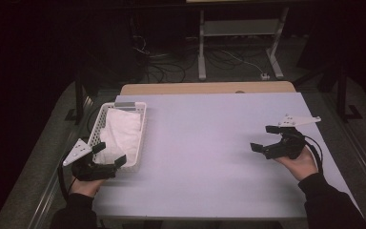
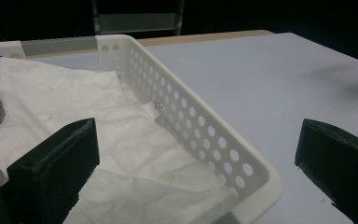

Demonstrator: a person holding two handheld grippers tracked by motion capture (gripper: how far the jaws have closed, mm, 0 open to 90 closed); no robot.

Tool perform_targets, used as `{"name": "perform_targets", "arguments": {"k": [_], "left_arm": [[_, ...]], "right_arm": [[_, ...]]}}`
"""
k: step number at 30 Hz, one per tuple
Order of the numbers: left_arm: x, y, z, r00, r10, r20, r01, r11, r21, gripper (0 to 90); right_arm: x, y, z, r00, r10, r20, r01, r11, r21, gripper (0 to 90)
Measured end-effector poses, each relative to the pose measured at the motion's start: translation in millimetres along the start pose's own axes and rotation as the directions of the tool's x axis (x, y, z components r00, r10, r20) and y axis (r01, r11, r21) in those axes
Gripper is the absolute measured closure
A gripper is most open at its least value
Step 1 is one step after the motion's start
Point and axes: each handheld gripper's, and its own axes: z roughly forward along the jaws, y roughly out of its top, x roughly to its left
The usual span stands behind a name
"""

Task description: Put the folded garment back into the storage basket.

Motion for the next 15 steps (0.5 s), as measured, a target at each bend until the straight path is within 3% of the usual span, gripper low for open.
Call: {"name": "perform_targets", "arguments": {"k": [15], "left_arm": [[-3.0, -0.9, -0.7, 1.0, 0.003, 0.002, -0.003, 1.0, -0.006, 0.0]], "right_arm": [[-4.1, -21.0, -18.1, 0.9994, 0.022, 0.028, -0.021, 1.0, -0.008, 0.0]]}}
